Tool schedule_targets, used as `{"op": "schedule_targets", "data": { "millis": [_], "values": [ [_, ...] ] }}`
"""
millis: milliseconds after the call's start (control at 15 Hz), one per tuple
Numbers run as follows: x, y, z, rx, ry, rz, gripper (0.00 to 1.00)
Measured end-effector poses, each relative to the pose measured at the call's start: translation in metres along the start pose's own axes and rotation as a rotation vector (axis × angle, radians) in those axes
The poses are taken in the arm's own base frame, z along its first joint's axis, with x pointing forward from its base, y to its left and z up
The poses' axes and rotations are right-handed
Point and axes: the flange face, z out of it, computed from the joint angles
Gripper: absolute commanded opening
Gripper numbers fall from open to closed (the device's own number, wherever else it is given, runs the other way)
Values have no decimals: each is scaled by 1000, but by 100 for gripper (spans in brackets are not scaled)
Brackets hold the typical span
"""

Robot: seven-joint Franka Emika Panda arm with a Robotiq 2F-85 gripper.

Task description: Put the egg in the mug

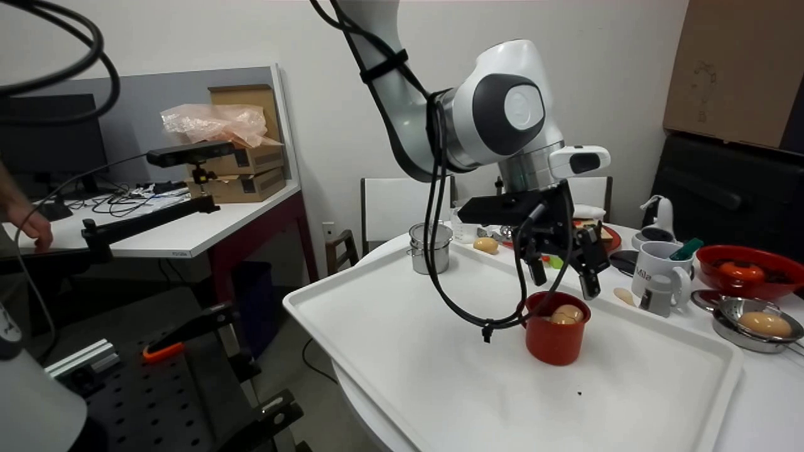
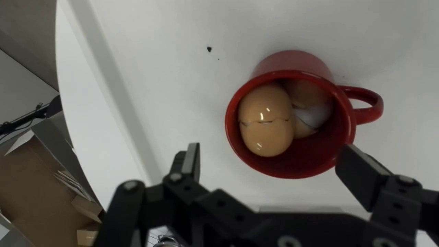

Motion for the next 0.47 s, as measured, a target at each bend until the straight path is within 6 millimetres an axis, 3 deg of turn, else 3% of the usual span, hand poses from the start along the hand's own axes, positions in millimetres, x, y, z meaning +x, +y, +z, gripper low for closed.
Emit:
{"op": "schedule_targets", "data": {
  "millis": [467],
  "values": [
    [1,-5,-6,12,5,-15,100]
  ]
}}
